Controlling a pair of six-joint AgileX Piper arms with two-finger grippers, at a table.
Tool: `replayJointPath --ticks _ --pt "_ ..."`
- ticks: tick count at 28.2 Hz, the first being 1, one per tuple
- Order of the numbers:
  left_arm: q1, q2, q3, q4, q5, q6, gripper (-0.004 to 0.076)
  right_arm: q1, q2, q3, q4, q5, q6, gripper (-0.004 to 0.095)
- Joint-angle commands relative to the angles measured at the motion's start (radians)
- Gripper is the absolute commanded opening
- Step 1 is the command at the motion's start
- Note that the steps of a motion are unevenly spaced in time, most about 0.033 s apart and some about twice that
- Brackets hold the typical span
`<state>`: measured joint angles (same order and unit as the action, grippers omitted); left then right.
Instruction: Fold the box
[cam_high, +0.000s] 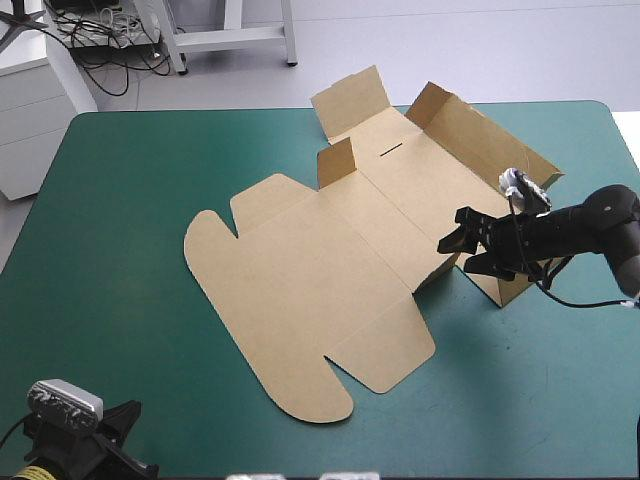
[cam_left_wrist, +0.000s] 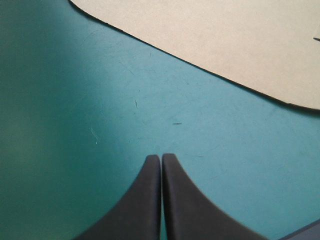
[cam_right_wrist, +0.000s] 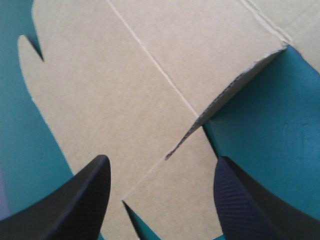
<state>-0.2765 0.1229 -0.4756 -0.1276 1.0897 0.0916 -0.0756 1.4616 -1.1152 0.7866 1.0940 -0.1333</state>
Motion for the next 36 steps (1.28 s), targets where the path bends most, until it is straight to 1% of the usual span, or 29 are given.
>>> replayJointPath --ticks 1,4,8,12,14,17,23,28,29,31,33,34,35,36 --pt "-0.005 0.019 -0.025 -0.008 -0.059 -0.008 -0.0010 0.066 -0.032 -0.034 -0.076 -0.070 0.111 0.0552" --pt "-0.005 0.019 -0.025 -0.008 -0.059 -0.008 -0.0010 0.143 -0.032 -0.034 -0.169 -0.144 0.250 0.0552" --pt "-0.005 0.019 -0.025 -0.008 -0.059 -0.008 -0.0010 0.237 -0.028 -0.034 -0.327 -0.249 0.518 0.0552" --pt "-0.005 0.019 -0.025 -0.008 -0.059 -0.008 -0.0010 0.288 0.002 -0.034 -0.465 -0.259 0.708 0.0552" --pt "-0.005 0.019 -0.025 -0.008 -0.059 -0.008 -0.0010 0.301 0.026 -0.034 -0.502 -0.261 0.766 0.0552" --pt "-0.005 0.019 -0.025 -0.008 -0.059 -0.008 -0.0010 0.305 0.059 -0.034 -0.507 -0.289 0.803 0.0552" --pt "-0.005 0.019 -0.025 -0.008 -0.059 -0.008 -0.0010 0.305 0.104 -0.034 -0.452 -0.399 0.818 0.0552" --pt "-0.005 0.019 -0.025 -0.008 -0.059 -0.008 -0.0010 0.305 0.111 -0.034 -0.455 -0.397 0.818 0.0550" --pt "-0.005 0.019 -0.025 -0.008 -0.059 -0.008 -0.0010 0.305 0.111 -0.034 -0.455 -0.397 0.818 0.0535" --pt "-0.005 0.019 -0.025 -0.008 -0.059 -0.008 -0.0010 0.305 0.111 -0.034 -0.456 -0.397 0.820 0.0460" --pt "-0.005 0.019 -0.025 -0.008 -0.059 -0.008 -0.0010 0.305 0.111 -0.034 -0.460 -0.397 0.826 0.0330" --pt "-0.005 0.019 -0.025 -0.008 -0.059 -0.008 -0.0010 0.305 0.111 -0.034 -0.466 -0.397 0.826 0.0183" --pt "-0.005 0.019 -0.025 -0.008 -0.059 -0.008 -0.0010 0.305 0.111 -0.034 -0.472 -0.397 0.828 0.0096" --pt "-0.005 0.019 -0.025 -0.008 -0.059 -0.008 -0.0010 0.305 0.111 -0.034 -0.484 -0.397 0.833 -0.0017"
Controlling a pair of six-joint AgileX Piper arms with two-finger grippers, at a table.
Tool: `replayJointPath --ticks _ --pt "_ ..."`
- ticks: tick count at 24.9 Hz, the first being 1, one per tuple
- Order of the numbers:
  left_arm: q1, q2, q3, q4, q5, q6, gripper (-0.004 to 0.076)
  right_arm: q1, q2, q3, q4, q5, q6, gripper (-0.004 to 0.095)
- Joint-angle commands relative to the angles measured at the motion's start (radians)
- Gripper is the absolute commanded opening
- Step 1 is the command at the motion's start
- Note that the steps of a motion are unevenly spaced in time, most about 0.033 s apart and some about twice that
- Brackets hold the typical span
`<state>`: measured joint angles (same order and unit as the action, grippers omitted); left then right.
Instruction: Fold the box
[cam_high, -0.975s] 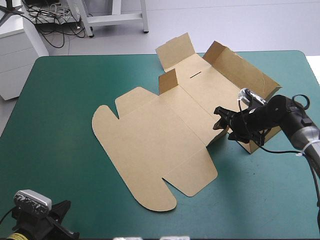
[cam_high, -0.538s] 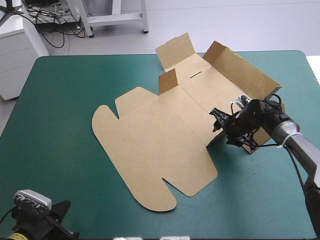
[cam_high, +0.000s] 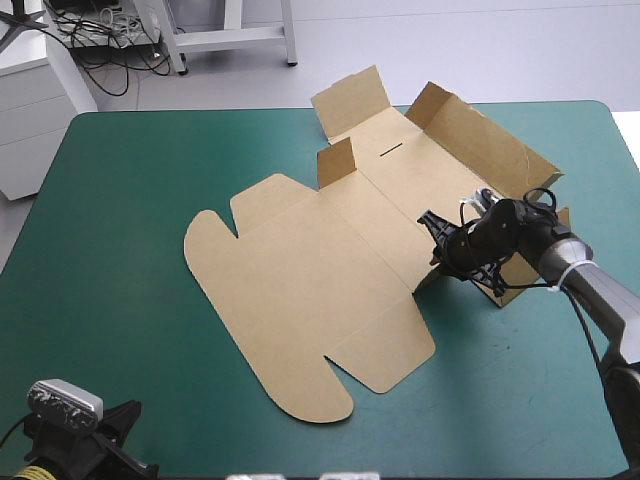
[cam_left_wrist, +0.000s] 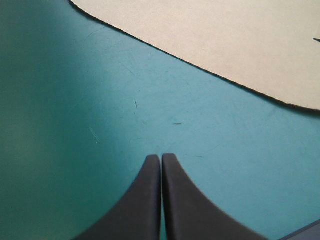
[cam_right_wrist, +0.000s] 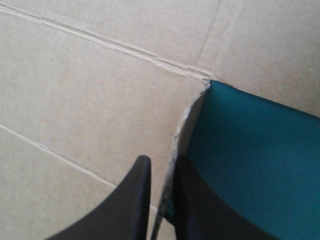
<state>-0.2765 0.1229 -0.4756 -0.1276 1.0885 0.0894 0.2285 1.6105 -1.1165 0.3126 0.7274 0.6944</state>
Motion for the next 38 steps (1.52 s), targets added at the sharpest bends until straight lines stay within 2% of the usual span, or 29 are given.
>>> replayJointPath --ticks 1,7,11,15,21,23,29,38 --pt "-0.005 0.019 -0.025 -0.008 -0.057 -0.006 -0.0010 0.001 -0.038 -0.032 -0.021 -0.030 0.008 -0.0009" --pt "-0.005 0.019 -0.025 -0.008 -0.057 -0.006 -0.0010 0.001 -0.038 -0.032 -0.090 -0.001 -0.002 -0.0012" --pt "-0.005 0.019 -0.025 -0.008 -0.057 -0.006 -0.0010 0.001 -0.008 -0.071 -0.208 0.119 -0.079 -0.0012" --pt "-0.005 0.019 -0.025 -0.008 -0.057 -0.006 -0.0010 0.001 0.130 -0.315 -0.255 0.352 -0.250 -0.0013" --pt "-0.005 0.019 -0.025 -0.008 -0.057 -0.006 -0.0010 0.001 0.248 -0.575 -0.259 0.478 -0.402 -0.0013" --pt "-0.005 0.019 -0.025 -0.008 -0.057 -0.006 -0.0010 0.002 0.305 -0.688 -0.260 0.514 -0.500 -0.0013" --pt "-0.005 0.019 -0.025 -0.008 -0.057 -0.006 -0.0010 0.045 0.389 -0.837 -0.297 0.526 -0.749 -0.0013" --pt "-0.005 0.019 -0.025 -0.008 -0.057 -0.006 -0.0010 0.176 0.449 -0.923 -0.340 0.491 -1.162 -0.0015"
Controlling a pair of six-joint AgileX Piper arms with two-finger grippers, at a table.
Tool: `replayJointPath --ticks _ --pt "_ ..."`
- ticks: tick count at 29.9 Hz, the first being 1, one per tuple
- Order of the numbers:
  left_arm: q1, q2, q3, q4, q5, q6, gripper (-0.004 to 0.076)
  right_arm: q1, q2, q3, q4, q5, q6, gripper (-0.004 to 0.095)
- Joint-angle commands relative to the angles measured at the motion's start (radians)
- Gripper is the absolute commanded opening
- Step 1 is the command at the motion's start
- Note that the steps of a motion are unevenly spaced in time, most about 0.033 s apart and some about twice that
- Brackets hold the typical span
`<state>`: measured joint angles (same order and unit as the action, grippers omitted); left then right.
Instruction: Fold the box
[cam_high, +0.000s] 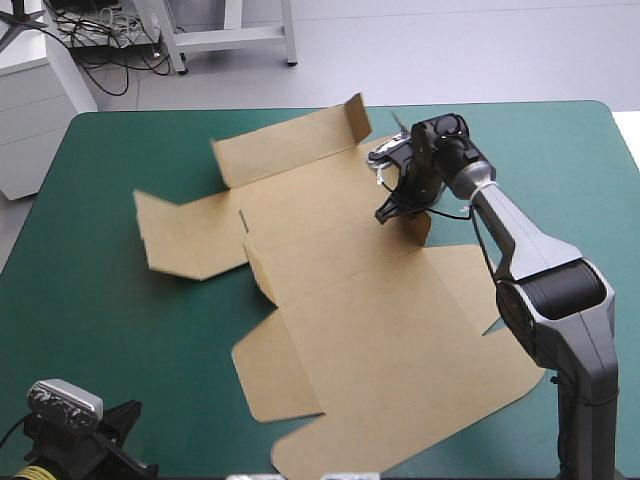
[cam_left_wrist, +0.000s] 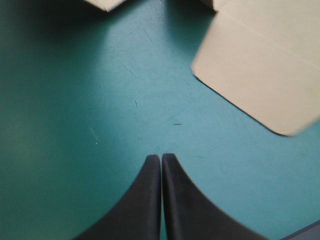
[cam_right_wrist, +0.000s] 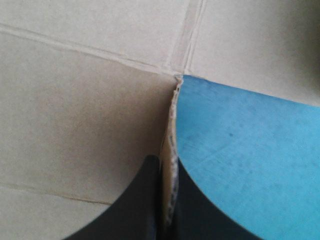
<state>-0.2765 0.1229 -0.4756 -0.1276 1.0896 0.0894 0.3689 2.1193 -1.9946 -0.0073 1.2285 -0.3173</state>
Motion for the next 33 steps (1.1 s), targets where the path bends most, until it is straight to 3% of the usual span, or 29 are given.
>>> replayJointPath --ticks 1,15,30,33 --pt "-0.005 0.019 -0.025 -0.008 -0.058 -0.006 -0.0010 0.051 -0.060 -0.051 -0.021 -0.021 -0.188 -0.0015" --pt "-0.005 0.019 -0.025 -0.008 -0.058 -0.006 -0.0010 0.302 -0.046 -0.074 -0.047 -0.253 -0.663 -0.0015" --pt "-0.005 0.019 -0.025 -0.008 -0.058 -0.006 -0.0010 0.356 -0.038 -0.074 -0.069 -0.283 -0.726 -0.0012" --pt "-0.005 0.019 -0.025 -0.008 -0.058 -0.006 -0.0010 0.356 -0.038 -0.074 -0.069 -0.292 -0.726 0.0031"
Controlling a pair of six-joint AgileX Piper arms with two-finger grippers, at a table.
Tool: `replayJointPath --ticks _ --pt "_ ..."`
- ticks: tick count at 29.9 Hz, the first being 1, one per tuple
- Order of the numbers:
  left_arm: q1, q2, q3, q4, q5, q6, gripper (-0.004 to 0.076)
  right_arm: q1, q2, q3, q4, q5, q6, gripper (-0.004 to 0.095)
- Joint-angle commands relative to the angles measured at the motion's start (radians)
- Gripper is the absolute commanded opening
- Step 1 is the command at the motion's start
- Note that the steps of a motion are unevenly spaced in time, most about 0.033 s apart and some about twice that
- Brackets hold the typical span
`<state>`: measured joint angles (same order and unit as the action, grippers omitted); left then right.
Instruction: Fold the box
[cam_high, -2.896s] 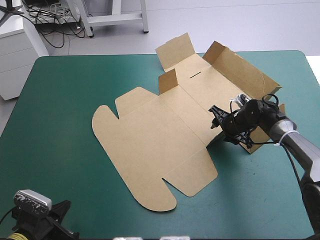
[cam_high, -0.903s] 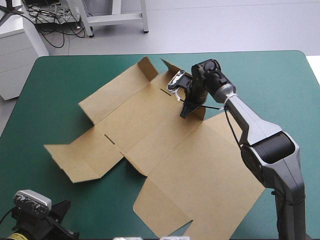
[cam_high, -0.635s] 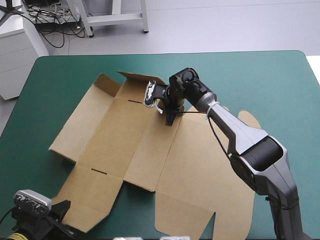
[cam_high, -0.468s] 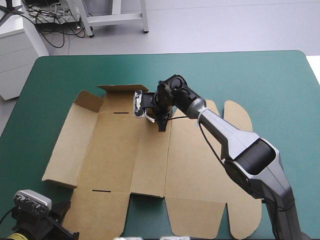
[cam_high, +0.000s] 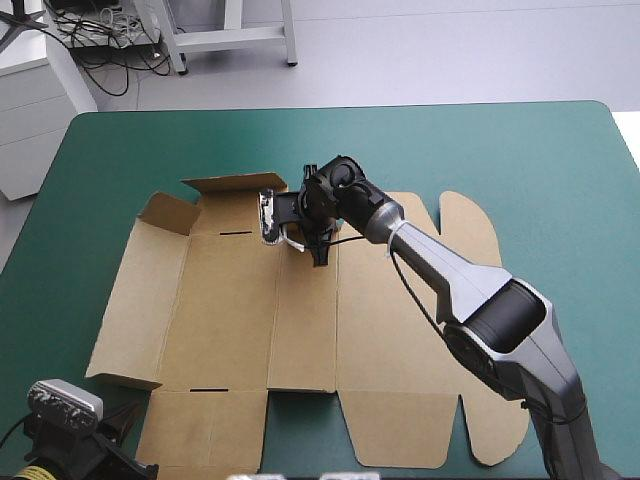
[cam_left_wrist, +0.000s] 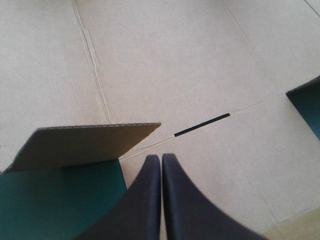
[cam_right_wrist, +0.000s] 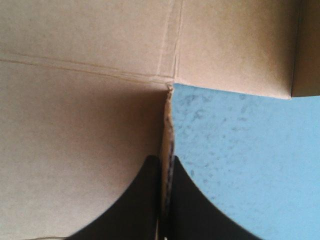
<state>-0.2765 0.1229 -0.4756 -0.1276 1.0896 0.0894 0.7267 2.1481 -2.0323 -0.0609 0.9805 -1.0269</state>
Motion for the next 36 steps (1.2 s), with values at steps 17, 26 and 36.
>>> replayJointPath --ticks 17,26,36 --pt "-0.005 0.019 -0.025 -0.008 -0.058 -0.006 -0.0010 -0.006 -0.081 -0.036 -0.112 -0.093 0.244 0.0412" --pt "-0.005 0.019 -0.025 -0.008 -0.058 -0.004 -0.0010 -0.144 -0.258 -0.036 -0.202 -0.018 0.461 0.0397" --pt "-0.005 0.019 -0.025 -0.008 -0.058 -0.006 -0.0010 -0.488 -0.499 0.079 -0.039 0.214 0.549 0.0006"
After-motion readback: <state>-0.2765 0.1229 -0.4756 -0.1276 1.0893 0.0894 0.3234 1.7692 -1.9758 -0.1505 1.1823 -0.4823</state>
